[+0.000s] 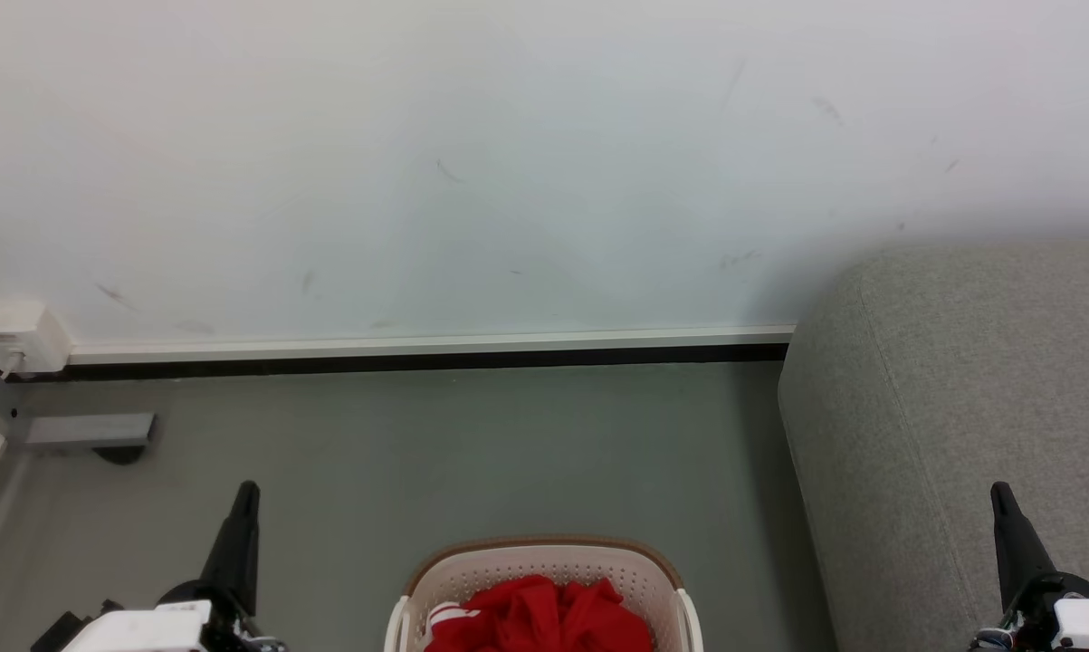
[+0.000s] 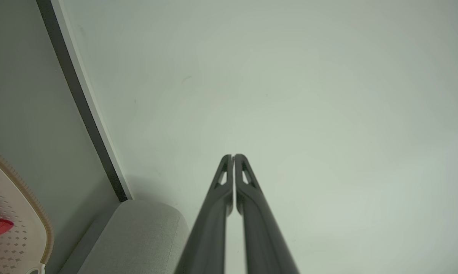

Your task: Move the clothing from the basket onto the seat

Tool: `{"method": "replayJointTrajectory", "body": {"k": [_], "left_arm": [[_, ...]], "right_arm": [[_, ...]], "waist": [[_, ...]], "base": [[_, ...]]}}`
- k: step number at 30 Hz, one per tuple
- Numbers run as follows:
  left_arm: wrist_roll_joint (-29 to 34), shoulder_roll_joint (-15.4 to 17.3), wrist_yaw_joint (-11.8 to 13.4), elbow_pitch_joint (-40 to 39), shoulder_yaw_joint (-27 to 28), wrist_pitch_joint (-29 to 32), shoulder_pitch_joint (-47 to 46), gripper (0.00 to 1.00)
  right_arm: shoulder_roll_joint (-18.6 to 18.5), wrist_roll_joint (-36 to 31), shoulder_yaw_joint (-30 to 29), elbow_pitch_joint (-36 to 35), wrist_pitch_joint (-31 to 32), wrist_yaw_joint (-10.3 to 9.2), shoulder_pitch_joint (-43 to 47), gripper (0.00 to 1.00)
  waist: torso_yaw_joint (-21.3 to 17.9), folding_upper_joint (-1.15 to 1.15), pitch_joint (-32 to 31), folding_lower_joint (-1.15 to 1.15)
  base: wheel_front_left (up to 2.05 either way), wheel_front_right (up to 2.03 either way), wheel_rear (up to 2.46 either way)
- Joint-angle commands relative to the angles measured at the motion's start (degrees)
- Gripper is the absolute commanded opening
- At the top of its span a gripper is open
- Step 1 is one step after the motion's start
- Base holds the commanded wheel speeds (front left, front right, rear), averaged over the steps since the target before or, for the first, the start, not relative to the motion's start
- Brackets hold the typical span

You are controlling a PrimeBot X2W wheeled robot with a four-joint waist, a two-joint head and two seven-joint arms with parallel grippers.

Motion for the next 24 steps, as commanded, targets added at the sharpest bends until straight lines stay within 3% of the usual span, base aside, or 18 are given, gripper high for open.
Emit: {"method": "replayJointTrajectory", "body": {"k": [1,11,12,24], "left_arm": [[-0.8,0.4,-0.4,-0.2,0.1,0.2,-0.4,0.0],[-0.8,0.4,-0.4,-0.2,0.1,0.2,-0.4,0.0],[0.0,0.0,0.0,0.0,0.0,0.0,0.0,1.0],[0.9,-0.3,0.2,2.9,-2.2,-2.6,0.9,1.0]], "right_arm": [[-0.4,0.1,-0.2,-0.2,0.2,0.02,-0.8,0.0],[-0.4,0.1,-0.2,-0.2,0.2,0.02,-0.8,0.0],[0.0,0.0,0.0,0.0,0.0,0.0,0.0,1.0],[0.2,-2.3,1.2,0.6,-2.5,-0.01,2.4,1.0]], "waist": [[0.0,0.0,0.0,0.0],[0.0,0.0,0.0,0.0],[0.0,0.0,0.0,0.0],[0.2,0.0,0.0,0.0]], "base": [[0.0,0.0,0.0],[0.0,0.0,0.0],[0.0,0.0,0.0],[0.0,0.0,0.0]]}}
